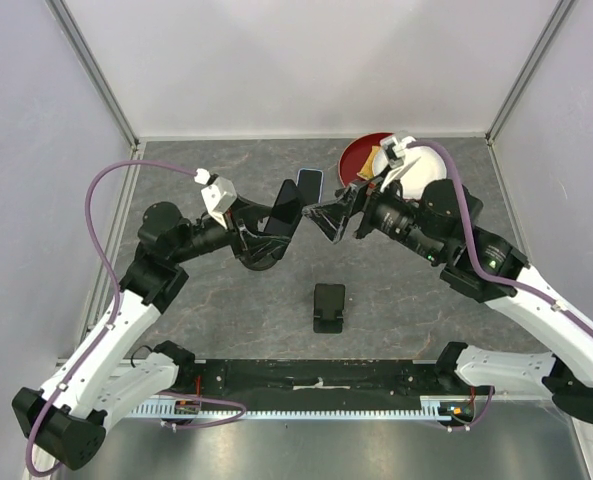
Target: Place the phone on the phone stand
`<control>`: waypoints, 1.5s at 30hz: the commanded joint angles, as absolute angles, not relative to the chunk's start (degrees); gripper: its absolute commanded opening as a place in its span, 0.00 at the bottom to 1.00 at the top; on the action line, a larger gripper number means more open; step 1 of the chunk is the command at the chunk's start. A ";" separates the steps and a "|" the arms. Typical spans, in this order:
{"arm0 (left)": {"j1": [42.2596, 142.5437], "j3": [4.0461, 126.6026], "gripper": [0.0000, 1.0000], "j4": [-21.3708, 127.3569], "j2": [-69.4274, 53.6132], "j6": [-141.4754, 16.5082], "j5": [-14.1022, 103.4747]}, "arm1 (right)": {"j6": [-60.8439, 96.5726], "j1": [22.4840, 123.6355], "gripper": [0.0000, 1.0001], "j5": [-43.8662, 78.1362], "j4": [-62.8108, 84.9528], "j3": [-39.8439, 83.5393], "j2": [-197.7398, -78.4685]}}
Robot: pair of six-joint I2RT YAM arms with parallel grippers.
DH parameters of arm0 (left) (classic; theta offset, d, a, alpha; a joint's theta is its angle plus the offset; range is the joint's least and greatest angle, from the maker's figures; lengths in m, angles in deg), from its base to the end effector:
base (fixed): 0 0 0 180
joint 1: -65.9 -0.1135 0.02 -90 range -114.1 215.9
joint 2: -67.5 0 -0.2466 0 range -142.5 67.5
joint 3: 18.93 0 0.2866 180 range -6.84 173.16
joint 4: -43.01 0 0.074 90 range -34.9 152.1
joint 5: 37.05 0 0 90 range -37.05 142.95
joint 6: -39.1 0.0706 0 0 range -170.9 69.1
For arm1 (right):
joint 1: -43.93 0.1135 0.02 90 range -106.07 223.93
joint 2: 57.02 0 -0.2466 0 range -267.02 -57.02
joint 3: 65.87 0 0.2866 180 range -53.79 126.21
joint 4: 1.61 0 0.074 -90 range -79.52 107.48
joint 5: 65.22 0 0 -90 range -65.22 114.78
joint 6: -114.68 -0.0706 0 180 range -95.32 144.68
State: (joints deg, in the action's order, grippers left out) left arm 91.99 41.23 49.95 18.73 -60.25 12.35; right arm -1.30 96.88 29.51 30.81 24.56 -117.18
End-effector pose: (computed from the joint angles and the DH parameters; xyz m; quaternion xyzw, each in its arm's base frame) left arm 0.2184 -0.1581 0.3655 0.3447 0.5931 -0.4340 0.5841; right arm 0.1788 0.2272 0.4665 -0.1400 0.7065 0.4176 0.5540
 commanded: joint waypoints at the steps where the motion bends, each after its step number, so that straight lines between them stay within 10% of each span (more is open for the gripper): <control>1: 93.58 45.89 0.02 49.56 17.40 -54.86 12.25 | -2.74 96.84 0.98 22.85 34.02 29.61 -121.96; 14: 97.72 47.47 0.02 54.74 15.91 -49.51 16.12 | -7.22 96.84 0.73 28.73 39.13 29.63 -128.04; 30: 99.74 47.91 0.02 57.56 16.35 -47.03 23.93 | -8.37 96.84 0.00 30.23 35.09 23.92 -127.25; 37: 99.65 46.95 0.64 55.63 17.93 -50.28 29.04 | -12.84 96.84 0.00 37.42 15.34 6.71 -115.31; 45: 99.21 44.58 0.83 47.37 16.70 -62.40 20.44 | -15.83 96.67 0.00 46.13 -20.77 -18.61 -96.25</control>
State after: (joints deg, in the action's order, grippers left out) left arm 99.62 45.56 55.02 17.30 -54.28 25.92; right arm -12.07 96.90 41.00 12.76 -9.25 -104.79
